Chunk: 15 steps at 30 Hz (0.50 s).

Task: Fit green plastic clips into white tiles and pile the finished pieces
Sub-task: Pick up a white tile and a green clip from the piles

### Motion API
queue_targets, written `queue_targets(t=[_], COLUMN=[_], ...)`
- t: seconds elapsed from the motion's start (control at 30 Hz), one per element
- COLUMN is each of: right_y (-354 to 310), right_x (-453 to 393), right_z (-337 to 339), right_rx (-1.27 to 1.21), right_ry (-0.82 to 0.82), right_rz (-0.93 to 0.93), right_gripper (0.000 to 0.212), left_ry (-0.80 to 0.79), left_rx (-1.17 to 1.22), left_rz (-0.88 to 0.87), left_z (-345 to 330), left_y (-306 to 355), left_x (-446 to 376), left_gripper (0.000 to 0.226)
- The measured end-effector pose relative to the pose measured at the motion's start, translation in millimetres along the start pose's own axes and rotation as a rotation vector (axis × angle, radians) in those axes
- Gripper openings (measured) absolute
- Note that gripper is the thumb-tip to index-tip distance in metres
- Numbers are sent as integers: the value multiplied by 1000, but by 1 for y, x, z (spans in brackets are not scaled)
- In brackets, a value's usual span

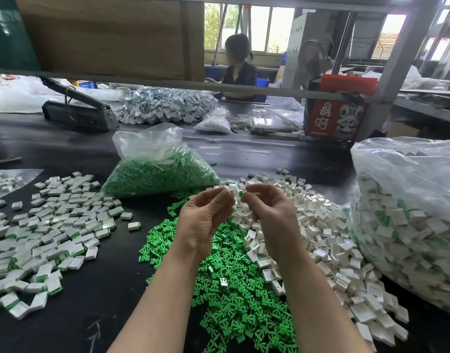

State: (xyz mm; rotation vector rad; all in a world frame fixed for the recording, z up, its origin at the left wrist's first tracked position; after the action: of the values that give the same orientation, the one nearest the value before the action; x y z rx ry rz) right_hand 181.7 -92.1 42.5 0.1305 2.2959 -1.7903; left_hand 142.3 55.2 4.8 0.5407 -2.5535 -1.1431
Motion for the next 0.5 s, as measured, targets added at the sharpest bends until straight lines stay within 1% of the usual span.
queue_targets(t=[0.17, 0.27, 0.5], right_y=[-8, -13, -17], right_x=[0, 2, 3], right_z=[2, 0, -3], right_rx=[28, 66, 164], right_ry=[34, 39, 55], right_rz=[104, 157, 219], right_gripper=[10, 10, 12], left_ry=[-26, -19, -4], left_rx=[-85, -111, -137], left_rz=[-14, -23, -46], left_z=[-3, -4, -2], left_y=[0, 0, 3], left_x=[4, 5, 5], left_gripper=[24, 19, 16])
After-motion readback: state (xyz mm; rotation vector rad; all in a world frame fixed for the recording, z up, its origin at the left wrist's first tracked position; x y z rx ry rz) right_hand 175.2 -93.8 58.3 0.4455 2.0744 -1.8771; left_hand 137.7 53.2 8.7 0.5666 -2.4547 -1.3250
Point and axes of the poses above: each hand's wrist, its own x-axis away from the middle knuckle, its own z-axis out of the back of the hand, y = z × x, the point moved 10 cm from there along -x, towards the middle knuckle, and after that the axes turned 10 degrees about y, right-handed, at the moved point
